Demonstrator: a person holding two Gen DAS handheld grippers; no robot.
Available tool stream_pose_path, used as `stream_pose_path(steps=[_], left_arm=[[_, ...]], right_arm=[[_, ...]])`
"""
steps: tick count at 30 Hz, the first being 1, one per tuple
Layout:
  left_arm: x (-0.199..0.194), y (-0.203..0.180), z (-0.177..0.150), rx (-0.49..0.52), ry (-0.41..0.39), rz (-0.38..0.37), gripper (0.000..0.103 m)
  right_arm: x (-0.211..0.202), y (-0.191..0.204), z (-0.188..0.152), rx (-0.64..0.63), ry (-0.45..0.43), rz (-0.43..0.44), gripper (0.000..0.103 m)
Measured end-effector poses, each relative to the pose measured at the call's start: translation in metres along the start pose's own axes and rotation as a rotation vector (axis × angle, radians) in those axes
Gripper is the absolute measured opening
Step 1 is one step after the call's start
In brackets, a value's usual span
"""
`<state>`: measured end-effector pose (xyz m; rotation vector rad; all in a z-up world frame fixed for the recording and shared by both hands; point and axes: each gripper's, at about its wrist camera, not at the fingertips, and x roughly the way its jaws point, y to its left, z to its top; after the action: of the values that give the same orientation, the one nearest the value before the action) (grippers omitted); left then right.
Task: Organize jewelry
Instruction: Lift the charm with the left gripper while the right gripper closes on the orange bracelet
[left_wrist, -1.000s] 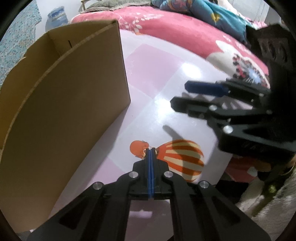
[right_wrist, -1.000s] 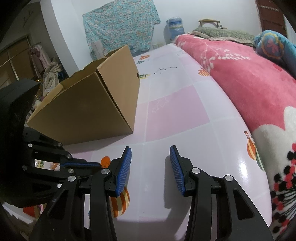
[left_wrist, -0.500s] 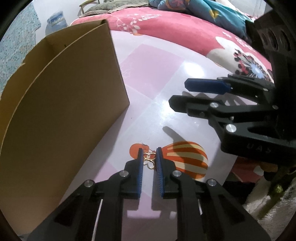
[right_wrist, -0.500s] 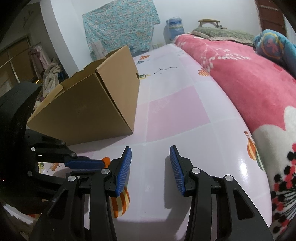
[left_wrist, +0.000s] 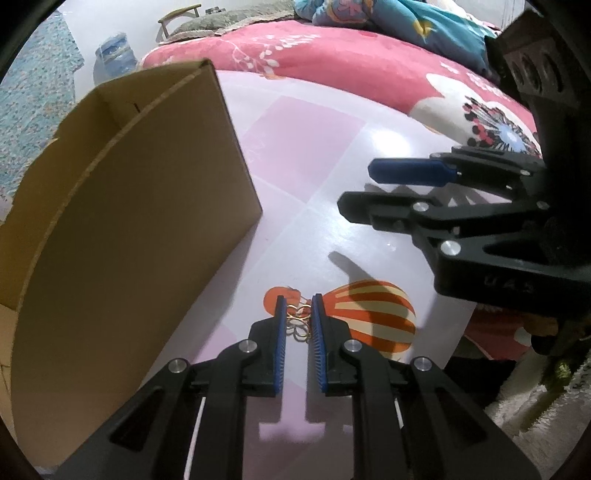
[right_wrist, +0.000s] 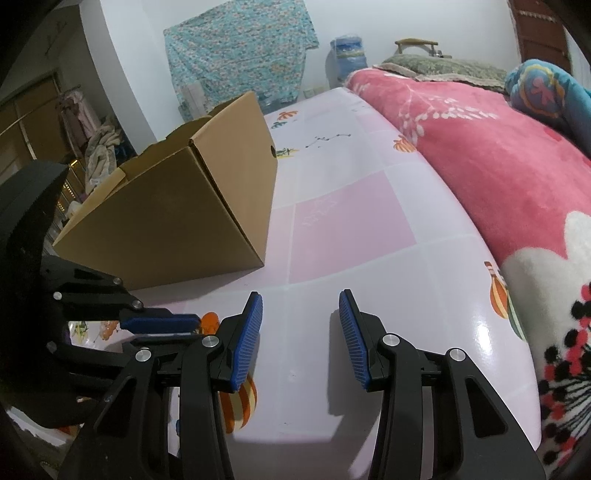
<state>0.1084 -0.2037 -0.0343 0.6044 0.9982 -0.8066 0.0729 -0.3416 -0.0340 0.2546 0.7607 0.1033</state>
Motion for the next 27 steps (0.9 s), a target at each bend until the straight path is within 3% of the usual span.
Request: stream_pose_path(steps=[6,11,21,24,27], left_arm=[[-0.02,0.008,-0.009,-0.07,-0.038,0.022,0.013],[-0.052,0.03,-0.038,-0.21,-0.089,0.09,0.013],[-0.127,0.08,-0.126,-0.53,-0.196,0.278,0.013],[-0.139,0.086,-0.145,-0.572,-0.224,0.306,0.013],[-0.148,0.095,-0.16,-0.602,-0.254,0.308,0.013]], right_arm=[[-0.006,0.007,0.002,-0.021,-0.006,0.007,0.042],[-0.013,0.032,0.004,-0.09,-0.005,0.077,0.042],[0.015,0.138,-0.013,-0.313,0.127,0.384,0.042],[0.031,0.162,-0.015,-0.357,0.139,0.356,0.042],[0.051,0.175,-0.008,-0.319,0.151,0.315,0.04]])
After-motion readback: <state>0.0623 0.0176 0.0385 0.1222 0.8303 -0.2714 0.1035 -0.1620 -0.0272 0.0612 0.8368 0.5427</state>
